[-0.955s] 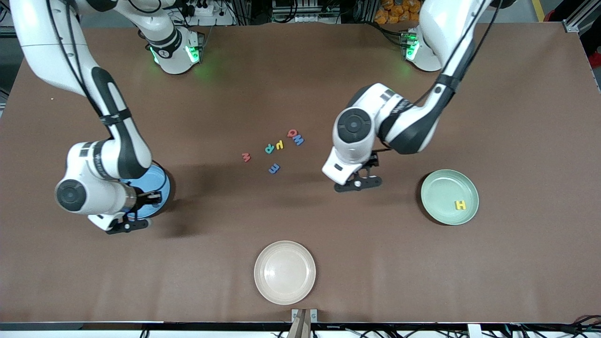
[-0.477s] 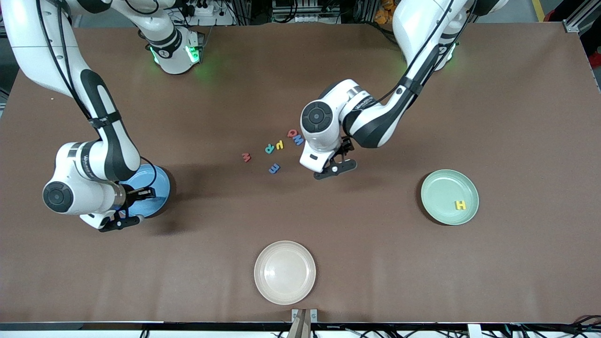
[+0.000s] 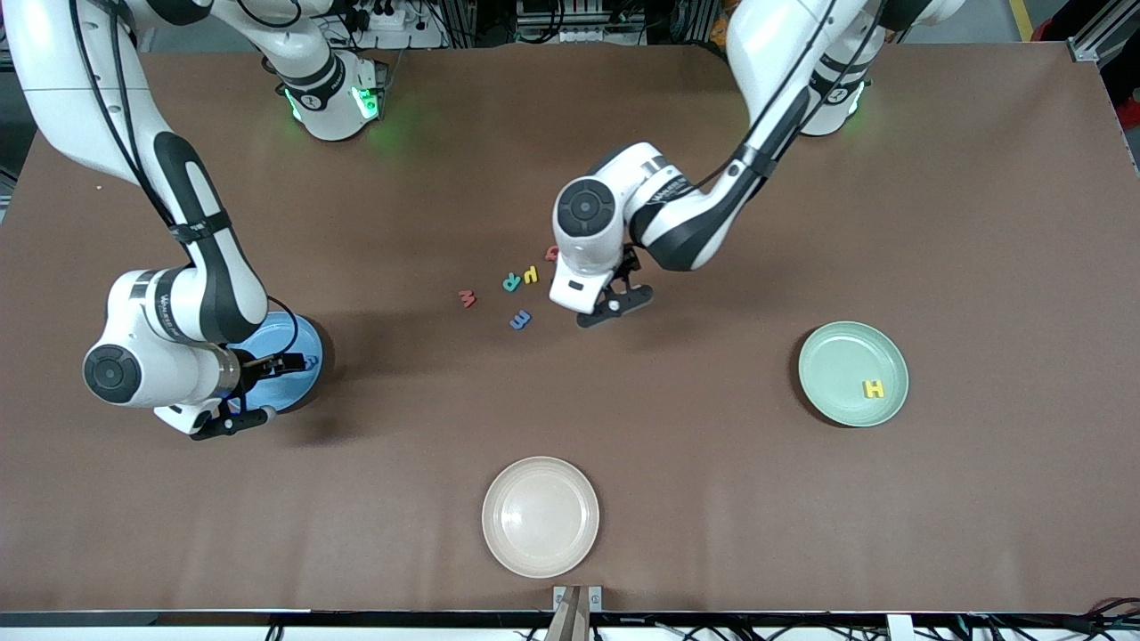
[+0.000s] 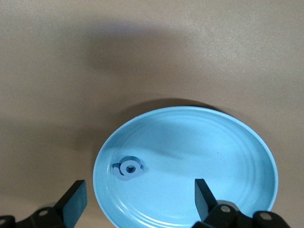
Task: Sort upper and lower case letters into plates
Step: 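Place the blue a on the blue plate while the left gripper returns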
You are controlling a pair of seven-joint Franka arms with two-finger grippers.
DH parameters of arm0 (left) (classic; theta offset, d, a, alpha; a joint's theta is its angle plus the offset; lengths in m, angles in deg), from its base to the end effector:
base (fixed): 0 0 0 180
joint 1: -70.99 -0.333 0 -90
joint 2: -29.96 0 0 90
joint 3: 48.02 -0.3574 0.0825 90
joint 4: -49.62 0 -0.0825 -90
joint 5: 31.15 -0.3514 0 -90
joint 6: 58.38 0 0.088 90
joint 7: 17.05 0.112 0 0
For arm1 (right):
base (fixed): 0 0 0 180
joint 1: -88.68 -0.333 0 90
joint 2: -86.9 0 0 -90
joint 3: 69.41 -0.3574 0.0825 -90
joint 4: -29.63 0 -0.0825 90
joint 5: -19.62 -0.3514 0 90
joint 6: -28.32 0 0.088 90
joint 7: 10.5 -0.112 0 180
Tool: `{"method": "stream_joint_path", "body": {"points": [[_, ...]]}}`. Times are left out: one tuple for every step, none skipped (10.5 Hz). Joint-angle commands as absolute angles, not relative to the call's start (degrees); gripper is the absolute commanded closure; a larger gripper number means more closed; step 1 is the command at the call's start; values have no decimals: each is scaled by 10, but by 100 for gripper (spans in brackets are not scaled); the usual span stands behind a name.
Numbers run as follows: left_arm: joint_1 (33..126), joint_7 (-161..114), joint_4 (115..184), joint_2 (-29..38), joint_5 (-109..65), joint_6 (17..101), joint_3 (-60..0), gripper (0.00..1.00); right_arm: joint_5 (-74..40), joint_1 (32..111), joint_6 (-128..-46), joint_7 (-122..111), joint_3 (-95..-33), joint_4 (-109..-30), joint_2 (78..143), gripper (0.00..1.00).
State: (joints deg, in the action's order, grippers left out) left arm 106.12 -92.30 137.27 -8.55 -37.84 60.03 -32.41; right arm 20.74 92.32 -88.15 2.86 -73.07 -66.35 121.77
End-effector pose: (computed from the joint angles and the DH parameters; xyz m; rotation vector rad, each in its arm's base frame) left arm 0.4701 -0.5083 0.3099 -3.0064 -0.6311 0.1749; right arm 0.6492 -0.0065 0.2819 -3.0466 -0.3636 0.3786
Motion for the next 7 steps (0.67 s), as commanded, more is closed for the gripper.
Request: {"method": "stream_joint_path", "body": {"points": [[1079, -985, 1388, -98, -369, 632, -327, 0, 210, 929, -884, 37, -737, -670, 1214, 0], [1088, -991, 1401, -97, -368, 634, -327, 0, 210, 930, -885, 37, -737, -670, 1214, 0], [1094, -1002, 1416, -98, -367, 642, -327, 0, 211, 930, -886, 37, -737, -670, 1217, 0], [1099, -1016, 1442, -97, -367, 673, -327, 0, 211, 931, -887, 37, -737, -670, 1218, 0], [1103, -1022, 1458, -96, -367, 693, -327, 0, 210, 931, -887, 37, -737, -670, 1218, 0], [1107, -1027, 1460, -97, -367, 701, -327, 0, 210, 931, -887, 37, -737, -670, 1218, 0], [1110, -1032, 1460, -98, -367, 705, -327, 0, 211, 932, -887, 37, -737, -670, 1218, 0]]}}
